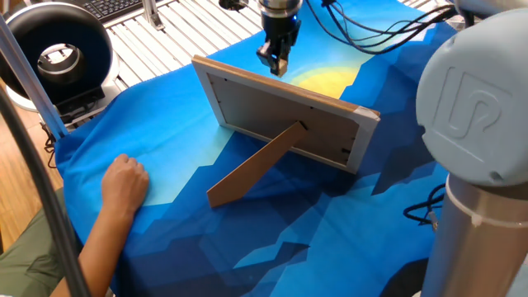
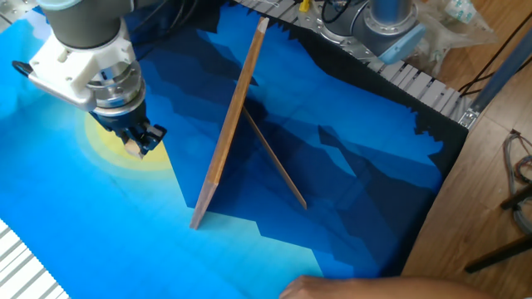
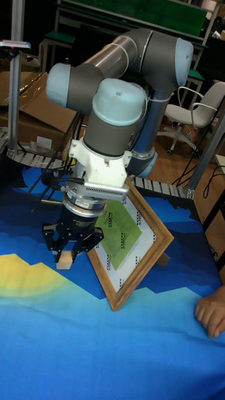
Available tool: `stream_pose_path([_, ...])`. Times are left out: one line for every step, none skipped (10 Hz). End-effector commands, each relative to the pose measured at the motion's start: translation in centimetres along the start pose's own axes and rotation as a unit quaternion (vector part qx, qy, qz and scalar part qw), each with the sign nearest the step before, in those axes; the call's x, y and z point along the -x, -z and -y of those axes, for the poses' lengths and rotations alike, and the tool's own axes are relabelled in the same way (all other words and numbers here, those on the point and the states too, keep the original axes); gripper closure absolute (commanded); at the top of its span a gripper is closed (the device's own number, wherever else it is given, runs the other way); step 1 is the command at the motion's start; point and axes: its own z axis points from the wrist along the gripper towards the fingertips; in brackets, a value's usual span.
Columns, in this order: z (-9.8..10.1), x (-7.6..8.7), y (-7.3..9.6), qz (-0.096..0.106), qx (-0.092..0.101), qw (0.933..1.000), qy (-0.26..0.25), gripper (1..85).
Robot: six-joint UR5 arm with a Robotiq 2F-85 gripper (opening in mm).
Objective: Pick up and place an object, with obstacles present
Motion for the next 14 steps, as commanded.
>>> stream_pose_path([-1.7,2.3,1.1,0.038,0.022,0.9988,0.021,84.3])
stream_pose_path([-2.5,4.3,1.4,0.076,0.034,0.9958,0.037,84.3])
stream_pose_path([-3.0,5.7,1.7,0.106,0.043,0.9926,0.041,84.3])
stream_pose_path([-3.8,6.2,1.9,0.114,0.058,0.9911,0.035,84.3])
stream_pose_path([-4.1,3.8,1.5,0.068,0.067,0.995,0.031,84.3])
stream_pose_path([-3.8,1.5,4.0,0.035,0.059,0.9973,0.027,84.3])
stream_pose_path([-4.8,-0.4,7.8,0.018,0.063,0.9978,0.011,84.3])
stream_pose_path([-5.5,-1.7,10.7,0.01,0.053,0.9985,-0.003,84.3])
stream_pose_path([-7.0,-2.5,13.3,0.002,0.048,0.9987,-0.02,84.3])
stream_pose_path([-8.3,-2.8,14.9,-0.004,0.043,0.9986,-0.031,84.3])
stream_pose_path([-9.6,-2.8,16.3,-0.01,0.034,0.9983,-0.046,84.3])
stream_pose_path([-10.7,-2.6,17.1,-0.012,0.027,0.9981,-0.055,84.3])
stream_pose_path([-12.8,-2.2,17.4,-0.012,0.041,0.9965,-0.072,84.3])
stream_pose_path([-14.0,-2.1,17.3,-0.01,0.038,0.996,-0.081,84.3])
